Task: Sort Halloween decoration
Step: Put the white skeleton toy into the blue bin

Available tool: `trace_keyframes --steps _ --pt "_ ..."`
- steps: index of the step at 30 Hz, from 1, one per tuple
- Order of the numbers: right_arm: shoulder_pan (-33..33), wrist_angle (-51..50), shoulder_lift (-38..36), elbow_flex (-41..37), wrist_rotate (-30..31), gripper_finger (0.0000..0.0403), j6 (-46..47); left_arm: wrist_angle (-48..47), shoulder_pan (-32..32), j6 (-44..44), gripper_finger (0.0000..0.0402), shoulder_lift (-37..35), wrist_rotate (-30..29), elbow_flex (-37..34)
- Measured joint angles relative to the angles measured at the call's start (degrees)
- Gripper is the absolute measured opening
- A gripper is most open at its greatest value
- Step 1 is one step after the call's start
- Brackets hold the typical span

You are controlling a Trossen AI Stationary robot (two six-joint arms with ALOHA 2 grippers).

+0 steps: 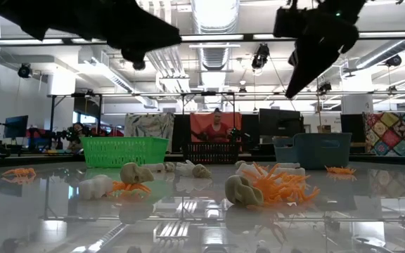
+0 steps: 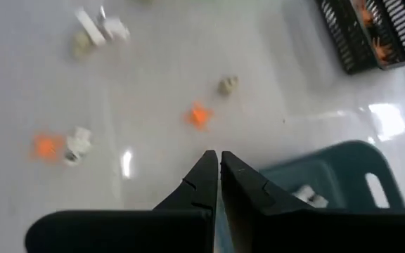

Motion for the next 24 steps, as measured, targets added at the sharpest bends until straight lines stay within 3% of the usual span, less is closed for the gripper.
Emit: trace_keyframes --steps 6,14,24 --pt "-2.8 -10.2 9.6 10.1 -1.4 0.0012 -4.2 -2.0 0.0 2.3 0.0100 -7.7 -1.9 -0.2" --pt "-3.3 -19.9 22.2 22.5 -2.8 0.0012 -8.4 -12.7 0.2 3.2 0.0100 -19.9 -6.1 -0.2" --pt "-3.3 -24.5 31.7 28.0 -2.7 0.0012 -10.3 -17.9 0.2 4.3 0.0100 -33.2 -6.1 -1.1"
